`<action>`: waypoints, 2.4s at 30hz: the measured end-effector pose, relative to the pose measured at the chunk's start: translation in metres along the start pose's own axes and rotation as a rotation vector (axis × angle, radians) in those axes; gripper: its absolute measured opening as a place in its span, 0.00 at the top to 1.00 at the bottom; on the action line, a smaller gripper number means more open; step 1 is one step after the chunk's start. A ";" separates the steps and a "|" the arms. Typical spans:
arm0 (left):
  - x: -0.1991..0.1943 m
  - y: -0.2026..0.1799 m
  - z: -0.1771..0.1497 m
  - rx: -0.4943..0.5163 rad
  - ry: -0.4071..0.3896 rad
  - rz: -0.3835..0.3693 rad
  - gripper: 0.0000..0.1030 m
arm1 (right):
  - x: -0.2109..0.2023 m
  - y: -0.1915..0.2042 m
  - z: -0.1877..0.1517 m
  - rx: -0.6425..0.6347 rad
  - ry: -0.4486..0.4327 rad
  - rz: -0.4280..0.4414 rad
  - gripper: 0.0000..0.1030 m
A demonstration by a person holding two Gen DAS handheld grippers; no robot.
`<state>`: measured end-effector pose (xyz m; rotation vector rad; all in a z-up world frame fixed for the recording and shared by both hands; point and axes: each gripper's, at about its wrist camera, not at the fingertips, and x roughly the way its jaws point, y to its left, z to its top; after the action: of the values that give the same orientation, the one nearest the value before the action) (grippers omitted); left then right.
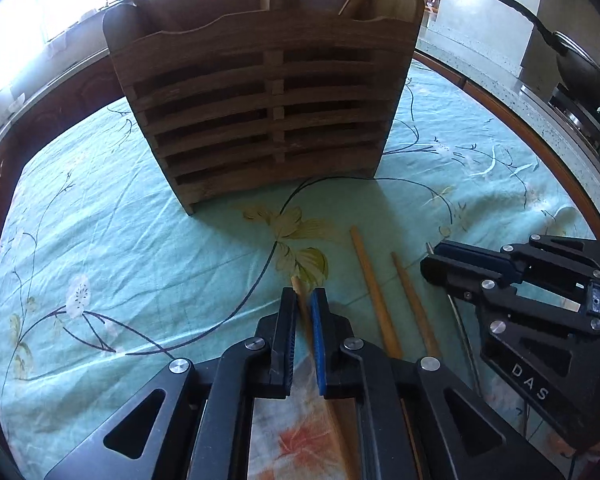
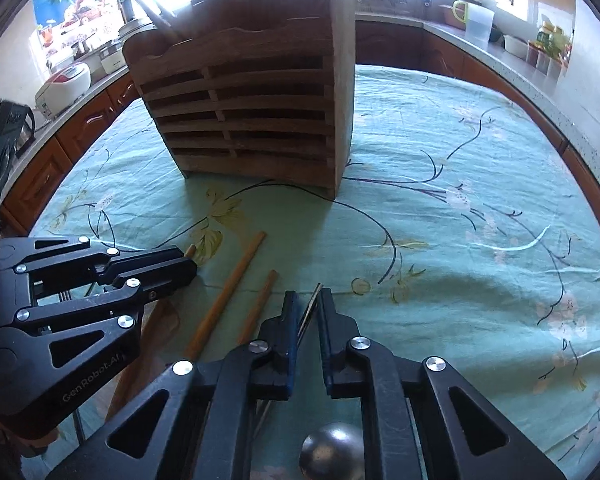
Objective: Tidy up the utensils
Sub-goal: 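Lift both held chopsticks and insert them into the wooden holder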
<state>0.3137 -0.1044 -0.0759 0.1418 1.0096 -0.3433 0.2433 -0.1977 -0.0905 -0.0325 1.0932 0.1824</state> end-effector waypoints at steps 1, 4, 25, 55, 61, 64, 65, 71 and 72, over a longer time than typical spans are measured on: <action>-0.002 0.000 -0.001 -0.007 0.000 -0.003 0.97 | -0.001 -0.004 0.000 0.026 -0.001 0.017 0.93; -0.015 0.006 -0.007 -0.035 -0.022 -0.020 0.97 | -0.006 -0.015 -0.004 0.105 -0.001 0.088 0.95; -0.216 0.061 -0.051 -0.168 -0.406 -0.168 0.97 | -0.189 -0.010 0.017 0.128 -0.404 0.215 0.96; -0.247 0.084 -0.024 -0.250 -0.685 -0.111 0.97 | -0.227 -0.025 0.083 0.145 -0.612 0.148 0.96; -0.249 0.085 0.006 -0.259 -0.806 -0.057 0.97 | -0.227 -0.034 0.120 0.175 -0.680 0.125 0.96; -0.236 0.089 0.021 -0.282 -0.835 -0.048 0.97 | -0.222 -0.037 0.134 0.186 -0.711 0.110 0.96; -0.230 0.090 0.026 -0.293 -0.838 -0.051 0.97 | -0.218 -0.039 0.137 0.193 -0.715 0.111 0.96; -0.181 0.089 0.038 -0.355 -0.888 -0.010 0.97 | -0.185 -0.038 0.149 0.189 -0.714 0.078 0.96; -0.171 0.088 0.037 -0.361 -0.891 -0.011 0.97 | -0.178 -0.037 0.148 0.187 -0.714 0.075 0.96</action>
<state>0.2915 0.0048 0.0849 -0.3261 0.1757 -0.1913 0.2998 -0.2402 0.1333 0.2274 0.3954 0.1408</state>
